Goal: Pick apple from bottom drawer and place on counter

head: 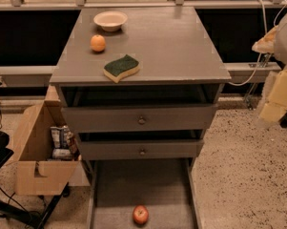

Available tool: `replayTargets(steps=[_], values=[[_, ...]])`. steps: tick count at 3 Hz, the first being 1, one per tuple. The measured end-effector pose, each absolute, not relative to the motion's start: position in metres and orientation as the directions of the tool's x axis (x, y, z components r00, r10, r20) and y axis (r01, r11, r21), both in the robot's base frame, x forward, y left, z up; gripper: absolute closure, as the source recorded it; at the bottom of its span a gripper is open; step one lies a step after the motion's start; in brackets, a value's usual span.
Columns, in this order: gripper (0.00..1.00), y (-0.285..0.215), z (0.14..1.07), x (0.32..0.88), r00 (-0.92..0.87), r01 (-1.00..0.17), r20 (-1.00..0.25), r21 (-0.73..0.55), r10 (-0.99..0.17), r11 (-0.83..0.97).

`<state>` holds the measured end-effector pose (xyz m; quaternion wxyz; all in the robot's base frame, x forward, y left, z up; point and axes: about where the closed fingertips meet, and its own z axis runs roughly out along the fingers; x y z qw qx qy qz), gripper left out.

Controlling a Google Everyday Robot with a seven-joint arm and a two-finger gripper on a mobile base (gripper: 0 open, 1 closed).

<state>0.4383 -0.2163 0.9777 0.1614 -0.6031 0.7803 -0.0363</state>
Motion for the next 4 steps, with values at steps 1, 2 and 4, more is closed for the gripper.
replayTargets(steps=[1, 2, 4], values=[[0.00, -0.216, 0.978, 0.438, -0.220, -0.929, -0.208, -0.251, -0.953, 0.270], [0.00, -0.220, 0.975, 0.437, -0.238, -0.923, -0.246, -0.245, -0.940, 0.298], [0.00, -0.229, 0.863, 0.439, -0.232, -0.930, -0.532, -0.123, -0.814, 0.345]])
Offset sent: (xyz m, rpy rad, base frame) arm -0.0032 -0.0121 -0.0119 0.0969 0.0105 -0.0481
